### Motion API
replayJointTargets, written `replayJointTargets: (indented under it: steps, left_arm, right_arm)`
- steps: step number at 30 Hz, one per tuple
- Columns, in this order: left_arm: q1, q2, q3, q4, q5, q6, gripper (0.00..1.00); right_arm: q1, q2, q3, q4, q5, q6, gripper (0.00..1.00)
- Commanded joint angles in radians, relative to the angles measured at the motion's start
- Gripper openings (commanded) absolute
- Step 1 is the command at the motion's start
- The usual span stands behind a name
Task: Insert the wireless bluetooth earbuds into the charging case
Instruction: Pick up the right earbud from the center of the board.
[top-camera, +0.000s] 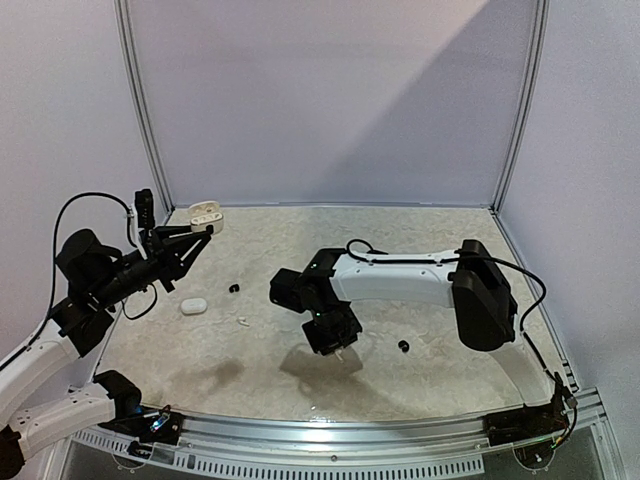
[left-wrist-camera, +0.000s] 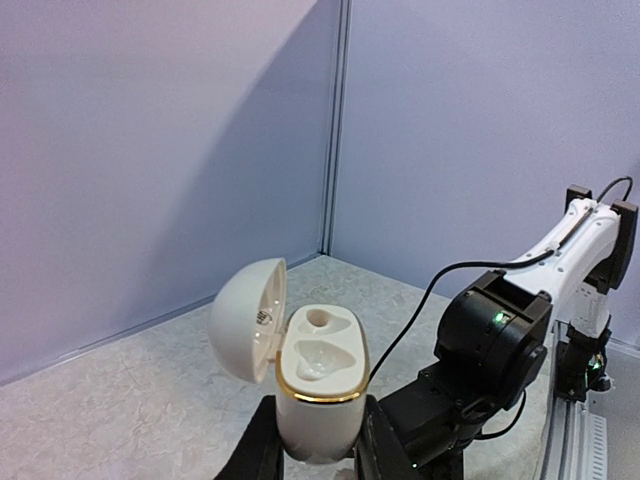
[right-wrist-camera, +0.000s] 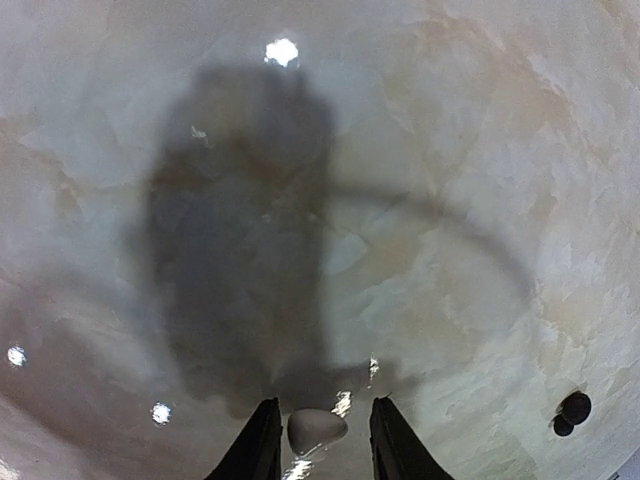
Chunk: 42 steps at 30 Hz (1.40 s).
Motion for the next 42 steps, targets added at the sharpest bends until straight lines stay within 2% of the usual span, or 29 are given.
replayJointTargets:
  steps: [1, 4, 12, 20, 28, 37, 42]
  left_arm:
    - [0.011, 0.004, -0.016, 0.028, 0.002, 0.0, 0.0]
    - [0.011, 0.01, -0.013, 0.027, -0.001, 0.002, 0.0]
    - [0.012, 0.0, -0.014, 0.014, -0.002, 0.009, 0.0]
    - [0.013, 0.008, -0.012, 0.01, 0.001, 0.007, 0.0]
    - [0.016, 0.006, 0.015, -0.027, -0.002, 0.024, 0.0]
    - [0.02, -0.02, 0.02, -0.053, -0.003, 0.033, 0.0]
    - [0.021, -0.028, 0.021, -0.051, -0.002, 0.033, 0.0]
  right_arm:
    - [0.001, -0.001, -0.033, 0.001, 0.002, 0.009, 0.3]
    - [0.002, -0.002, -0.042, 0.008, -0.004, 0.001, 0.22]
    - [0.0, -0.008, -0.061, 0.019, -0.026, -0.013, 0.16]
    - [-0.006, -0.023, -0.091, 0.006, -0.053, -0.024, 0.26]
    - [-0.023, -0.036, -0.136, 0.056, -0.117, -0.034, 0.27]
    - [-0.043, -0.075, -0.181, 0.116, -0.147, -0.047, 0.13]
    - [-0.055, -0.115, -0.179, 0.153, -0.151, -0.071, 0.1]
